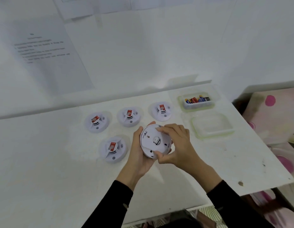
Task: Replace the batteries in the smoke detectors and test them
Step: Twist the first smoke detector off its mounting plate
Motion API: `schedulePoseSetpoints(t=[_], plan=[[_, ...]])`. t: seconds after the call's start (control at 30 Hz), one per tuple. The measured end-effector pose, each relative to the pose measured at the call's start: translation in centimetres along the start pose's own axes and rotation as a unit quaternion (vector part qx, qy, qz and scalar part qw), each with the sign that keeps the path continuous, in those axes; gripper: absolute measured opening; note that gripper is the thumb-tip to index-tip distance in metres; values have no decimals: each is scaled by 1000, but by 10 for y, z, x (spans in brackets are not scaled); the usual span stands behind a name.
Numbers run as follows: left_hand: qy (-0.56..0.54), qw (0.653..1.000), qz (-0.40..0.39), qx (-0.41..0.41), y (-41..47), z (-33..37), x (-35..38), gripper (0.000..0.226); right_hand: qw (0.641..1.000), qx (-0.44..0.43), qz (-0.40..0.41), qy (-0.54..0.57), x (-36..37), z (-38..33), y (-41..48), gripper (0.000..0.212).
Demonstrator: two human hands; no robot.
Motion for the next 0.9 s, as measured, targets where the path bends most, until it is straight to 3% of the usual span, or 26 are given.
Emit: schedulePoseSetpoints(t=[0.17, 0.3, 0.43, 0.53, 0.63, 0.9], plan=[[2, 1000, 14, -18, 17, -7, 2, 59, 997, 16, -17, 69, -18, 19, 3, 65], [-34, 998, 25, 41, 34, -4, 7, 43, 993, 58, 2, 100, -43, 57, -8, 64], [-93, 990, 24, 102, 48, 0, 3, 50, 987, 100, -83, 98, -37, 98, -47, 65], [-124, 982, 24, 137, 58, 0, 1, 56, 983, 79, -151, 69, -20, 120, -76, 69], [-125, 980, 22, 153, 65, -6, 8, 47, 975, 55, -208, 48, -7, 134, -87, 74], [-137, 977, 27, 160, 75, -31, 23, 53, 967, 5, -244, 71, 3, 137, -75, 66]])
Point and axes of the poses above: each hand's wrist, its own y-axis towards the middle knuckle, its own x-axis out of the palm, z = x × y, the point moved 7 cm from there along y, towards the middle knuckle, and after that the axes turned 8 degrees about -x, right-handed, at the moved point
